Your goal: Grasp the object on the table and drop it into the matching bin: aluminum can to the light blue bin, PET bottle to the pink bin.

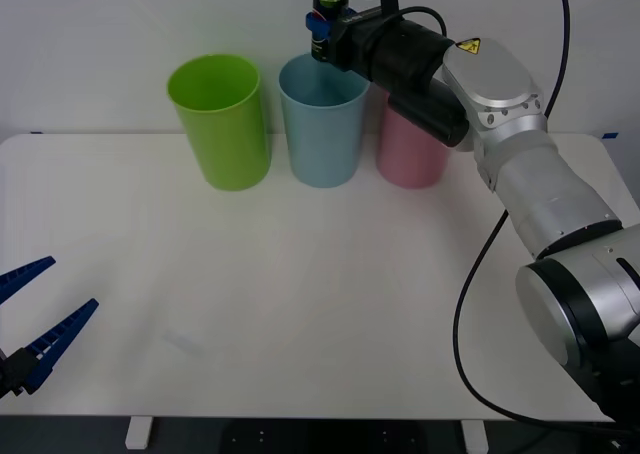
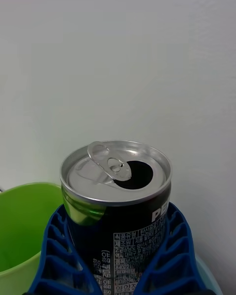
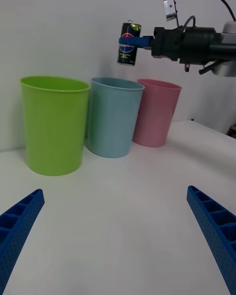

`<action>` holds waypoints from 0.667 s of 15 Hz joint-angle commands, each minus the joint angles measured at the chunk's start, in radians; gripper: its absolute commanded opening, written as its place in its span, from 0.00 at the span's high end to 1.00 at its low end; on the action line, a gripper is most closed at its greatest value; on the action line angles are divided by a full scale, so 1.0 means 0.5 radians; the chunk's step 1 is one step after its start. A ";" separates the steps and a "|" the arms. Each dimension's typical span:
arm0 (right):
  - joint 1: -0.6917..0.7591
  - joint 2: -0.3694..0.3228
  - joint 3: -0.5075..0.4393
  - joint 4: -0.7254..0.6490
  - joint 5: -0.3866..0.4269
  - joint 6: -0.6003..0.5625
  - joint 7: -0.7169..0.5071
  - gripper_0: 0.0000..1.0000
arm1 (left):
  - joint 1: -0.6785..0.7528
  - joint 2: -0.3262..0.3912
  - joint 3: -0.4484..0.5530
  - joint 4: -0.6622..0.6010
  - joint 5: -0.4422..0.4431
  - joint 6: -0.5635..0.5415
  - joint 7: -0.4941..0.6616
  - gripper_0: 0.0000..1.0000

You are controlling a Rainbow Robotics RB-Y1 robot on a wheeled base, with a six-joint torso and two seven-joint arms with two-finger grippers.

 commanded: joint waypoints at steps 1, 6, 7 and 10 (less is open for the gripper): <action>0.003 0.000 0.001 0.000 0.000 0.000 -0.001 1.00 | 0.000 0.000 0.000 0.000 0.000 0.000 0.000 0.00; 0.003 0.000 -0.005 0.000 0.000 0.000 0.012 0.00 | 0.000 0.000 0.000 0.000 0.000 0.000 0.000 0.00; 0.003 0.000 -0.005 0.003 -0.003 0.000 0.015 0.00 | 0.000 0.000 0.000 0.000 0.000 0.000 0.000 0.00; 0.006 0.000 -0.008 0.000 0.000 0.000 0.018 0.00 | 0.000 0.000 0.000 0.000 0.000 0.000 0.000 0.00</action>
